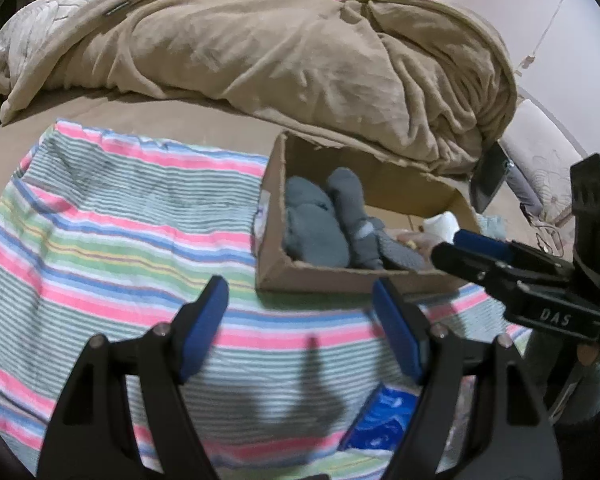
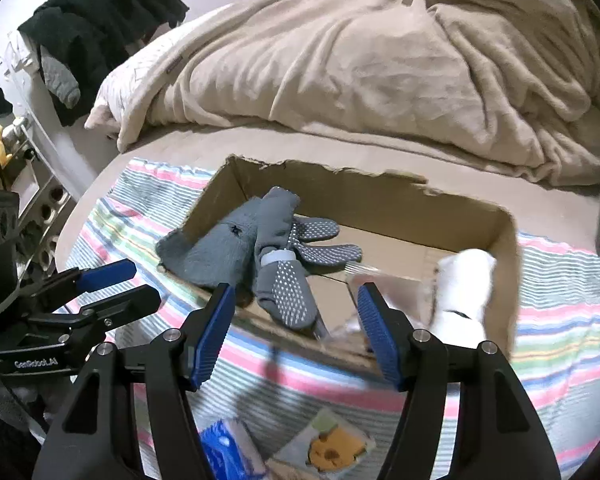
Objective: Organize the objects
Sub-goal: 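Carry both grey gloves into the cardboard box and open both tools, then move both tools toward the blue tissue pack and cotton swab bag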
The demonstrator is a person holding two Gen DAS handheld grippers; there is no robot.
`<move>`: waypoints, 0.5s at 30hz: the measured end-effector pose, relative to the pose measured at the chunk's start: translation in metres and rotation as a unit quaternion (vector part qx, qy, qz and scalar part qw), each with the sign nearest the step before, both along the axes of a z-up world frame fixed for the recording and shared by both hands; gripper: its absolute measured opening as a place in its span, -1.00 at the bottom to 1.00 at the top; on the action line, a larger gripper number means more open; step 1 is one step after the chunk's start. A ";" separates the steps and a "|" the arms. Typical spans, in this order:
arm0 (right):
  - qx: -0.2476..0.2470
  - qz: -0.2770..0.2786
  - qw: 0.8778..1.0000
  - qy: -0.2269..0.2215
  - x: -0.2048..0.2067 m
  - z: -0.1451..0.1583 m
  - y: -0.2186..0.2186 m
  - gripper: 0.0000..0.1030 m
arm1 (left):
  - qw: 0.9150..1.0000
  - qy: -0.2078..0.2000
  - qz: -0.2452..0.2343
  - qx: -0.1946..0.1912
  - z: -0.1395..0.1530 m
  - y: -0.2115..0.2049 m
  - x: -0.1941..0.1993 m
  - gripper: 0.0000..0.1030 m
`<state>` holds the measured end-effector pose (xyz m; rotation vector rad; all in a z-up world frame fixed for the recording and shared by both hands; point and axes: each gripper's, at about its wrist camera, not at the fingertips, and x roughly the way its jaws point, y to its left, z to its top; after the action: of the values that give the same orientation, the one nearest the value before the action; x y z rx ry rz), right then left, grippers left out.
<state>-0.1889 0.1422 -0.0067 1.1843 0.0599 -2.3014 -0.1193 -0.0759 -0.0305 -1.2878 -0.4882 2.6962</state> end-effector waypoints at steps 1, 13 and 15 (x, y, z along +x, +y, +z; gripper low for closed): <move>-0.001 -0.002 1.000 0.003 0.004 0.003 0.004 0.31 | 1.000 0.002 -0.001 0.000 0.002 0.002 0.003 0.48; -0.004 -0.032 0.999 0.010 0.040 0.012 0.046 0.31 | 1.000 0.013 -0.017 -0.002 0.014 0.029 0.030 0.54; -0.003 -0.034 0.999 0.008 0.045 0.011 0.050 0.31 | 1.000 0.013 -0.018 0.000 0.015 0.032 0.034 0.54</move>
<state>-0.1438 0.1922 0.0045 1.1808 0.0184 -2.3685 -0.0855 -0.0439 -0.0154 -1.2475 -0.4582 2.6795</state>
